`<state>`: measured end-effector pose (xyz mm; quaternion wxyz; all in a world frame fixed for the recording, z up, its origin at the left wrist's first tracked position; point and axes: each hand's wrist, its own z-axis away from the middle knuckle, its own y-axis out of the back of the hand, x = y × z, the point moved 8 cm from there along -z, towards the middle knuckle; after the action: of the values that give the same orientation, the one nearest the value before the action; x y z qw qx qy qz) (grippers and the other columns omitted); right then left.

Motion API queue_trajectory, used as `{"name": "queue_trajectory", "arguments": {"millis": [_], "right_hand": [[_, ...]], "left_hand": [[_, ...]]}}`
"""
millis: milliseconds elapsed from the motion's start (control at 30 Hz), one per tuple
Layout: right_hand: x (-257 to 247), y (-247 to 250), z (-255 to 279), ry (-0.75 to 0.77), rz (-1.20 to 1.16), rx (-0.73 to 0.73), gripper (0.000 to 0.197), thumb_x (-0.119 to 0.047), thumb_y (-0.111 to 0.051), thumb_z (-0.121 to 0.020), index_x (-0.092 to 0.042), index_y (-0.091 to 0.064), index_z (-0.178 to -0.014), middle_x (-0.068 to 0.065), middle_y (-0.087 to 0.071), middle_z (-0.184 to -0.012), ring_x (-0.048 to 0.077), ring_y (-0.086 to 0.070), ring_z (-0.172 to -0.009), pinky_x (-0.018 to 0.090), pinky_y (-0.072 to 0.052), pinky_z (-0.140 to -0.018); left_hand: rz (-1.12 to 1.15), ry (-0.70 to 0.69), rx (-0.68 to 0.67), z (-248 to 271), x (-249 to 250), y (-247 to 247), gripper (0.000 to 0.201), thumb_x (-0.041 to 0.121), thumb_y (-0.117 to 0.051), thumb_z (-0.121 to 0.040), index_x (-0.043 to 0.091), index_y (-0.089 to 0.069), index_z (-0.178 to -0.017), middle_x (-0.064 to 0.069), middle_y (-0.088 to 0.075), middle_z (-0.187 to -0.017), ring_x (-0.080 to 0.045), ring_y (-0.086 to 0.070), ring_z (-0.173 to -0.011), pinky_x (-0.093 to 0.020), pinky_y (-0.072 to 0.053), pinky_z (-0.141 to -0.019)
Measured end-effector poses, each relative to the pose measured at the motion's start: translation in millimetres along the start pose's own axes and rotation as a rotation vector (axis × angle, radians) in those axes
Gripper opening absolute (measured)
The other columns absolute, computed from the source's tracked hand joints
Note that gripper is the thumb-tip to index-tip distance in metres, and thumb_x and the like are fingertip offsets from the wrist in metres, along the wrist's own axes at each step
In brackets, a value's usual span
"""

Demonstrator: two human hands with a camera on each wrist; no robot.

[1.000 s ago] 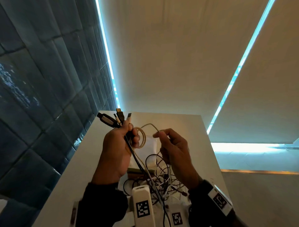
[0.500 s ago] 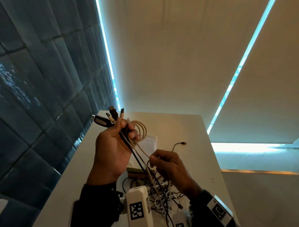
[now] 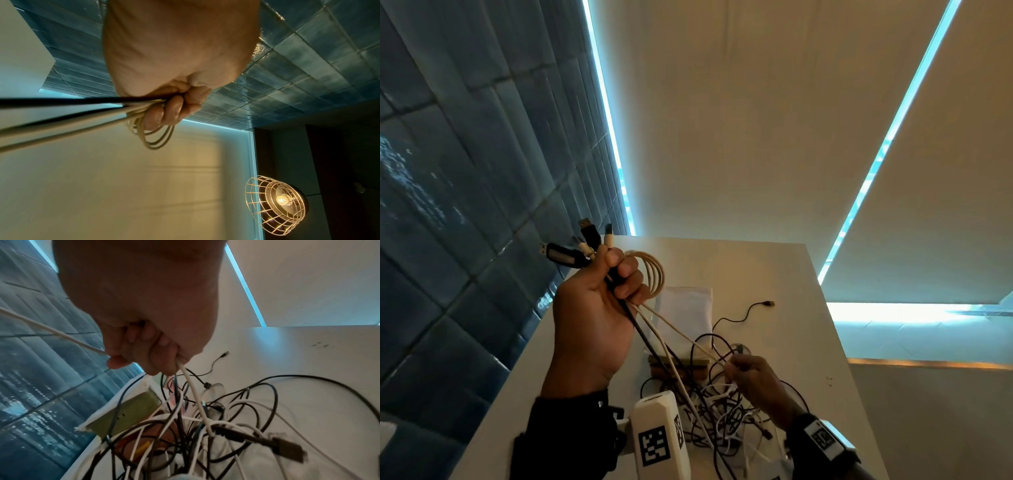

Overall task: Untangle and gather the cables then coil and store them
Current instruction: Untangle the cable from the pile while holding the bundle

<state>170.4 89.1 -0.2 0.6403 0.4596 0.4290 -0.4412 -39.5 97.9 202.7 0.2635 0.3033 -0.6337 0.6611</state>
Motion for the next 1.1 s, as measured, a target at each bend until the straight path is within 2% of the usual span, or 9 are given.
{"name": "queue_trajectory", "arguments": {"millis": [167,267,467,567,633,733,833,1000,1100], "right_hand": [[-12,17,-10,-0.062,-0.013,0.166,0.023,-0.011,-0.058,-0.091,0.000,-0.065,-0.072,-0.005,-0.045,-0.053,0.001,-0.037,-0.041,0.017,-0.031,-0.043],[-59,26,-8,0.048,-0.177,0.234,0.022,-0.013,-0.058,-0.092,0.007,-0.061,-0.083,-0.001,-0.042,-0.055,0.006,-0.032,-0.043,0.019,-0.028,-0.041],[-175,13,19,0.452,-0.301,0.138,0.012,-0.012,-0.057,-0.095,-0.004,-0.061,-0.087,-0.011,-0.045,-0.056,0.004,-0.036,-0.047,0.018,-0.033,-0.044],[-208,0,38,0.615,-0.242,0.071,0.011,-0.005,-0.056,-0.094,-0.002,-0.060,-0.085,-0.013,-0.055,-0.059,0.000,-0.046,-0.050,0.011,-0.038,-0.050],[-210,-11,42,0.636,-0.217,-0.017,0.011,0.001,-0.055,-0.093,0.002,-0.060,-0.083,-0.013,-0.058,-0.060,-0.003,-0.052,-0.052,0.007,-0.040,-0.053],[-193,-20,36,0.586,-0.200,-0.088,0.013,0.000,-0.057,-0.093,0.009,-0.060,-0.082,-0.010,-0.052,-0.061,-0.001,-0.044,-0.052,0.009,-0.036,-0.053],[-165,-21,23,0.475,-0.204,-0.116,0.017,-0.006,-0.057,-0.095,0.000,-0.064,-0.081,-0.013,-0.052,-0.057,-0.002,-0.041,-0.050,0.009,-0.033,-0.050],[-105,-23,-2,0.286,-0.147,-0.116,0.026,-0.013,-0.055,-0.097,0.001,-0.065,-0.078,-0.014,-0.052,-0.057,-0.002,-0.039,-0.052,0.009,-0.033,-0.051],[-59,-23,-11,0.142,-0.177,-0.111,0.024,-0.012,-0.052,-0.098,-0.002,-0.063,-0.078,-0.010,-0.051,-0.060,0.001,-0.042,-0.050,0.012,-0.035,-0.048]], "left_hand": [[-0.087,0.014,0.040,-3,-3,3,0.032,0.021,-0.033,-0.101,0.018,-0.046,-0.071,0.005,-0.047,-0.062,-0.006,-0.033,-0.048,-0.019,-0.031,-0.047],[-0.147,0.058,0.095,-4,-11,7,0.032,0.025,-0.034,-0.100,0.018,-0.047,-0.072,0.004,-0.049,-0.064,-0.008,-0.038,-0.050,-0.020,-0.033,-0.050],[-0.230,0.142,0.151,0,-32,3,0.026,0.018,-0.040,-0.099,0.011,-0.055,-0.080,-0.005,-0.064,-0.068,-0.019,-0.058,-0.069,-0.033,-0.042,-0.070],[-0.233,0.179,0.135,1,-37,-2,0.027,0.021,-0.039,-0.100,0.009,-0.056,-0.083,-0.007,-0.071,-0.072,-0.019,-0.064,-0.071,-0.033,-0.045,-0.072],[-0.159,0.214,0.083,2,-39,-8,0.030,0.023,-0.038,-0.100,0.009,-0.055,-0.080,-0.008,-0.071,-0.076,-0.018,-0.065,-0.072,-0.032,-0.049,-0.072],[0.024,0.220,-0.013,1,-33,-14,0.030,0.021,-0.036,-0.100,0.011,-0.052,-0.076,-0.006,-0.065,-0.076,-0.020,-0.065,-0.076,-0.032,-0.057,-0.074],[0.052,0.160,-0.045,0,-26,-17,0.027,0.020,-0.034,-0.100,0.012,-0.048,-0.077,-0.002,-0.055,-0.069,-0.017,-0.059,-0.069,-0.036,-0.056,-0.077],[0.059,0.053,-0.014,-1,-12,-17,0.025,0.019,-0.037,-0.096,0.017,-0.045,-0.073,0.002,-0.048,-0.067,-0.009,-0.042,-0.054,-0.023,-0.039,-0.056],[0.064,-0.006,-0.004,-1,2,-9,0.028,0.018,-0.035,-0.098,0.019,-0.045,-0.071,0.004,-0.049,-0.066,-0.006,-0.039,-0.052,-0.019,-0.035,-0.052]]}}
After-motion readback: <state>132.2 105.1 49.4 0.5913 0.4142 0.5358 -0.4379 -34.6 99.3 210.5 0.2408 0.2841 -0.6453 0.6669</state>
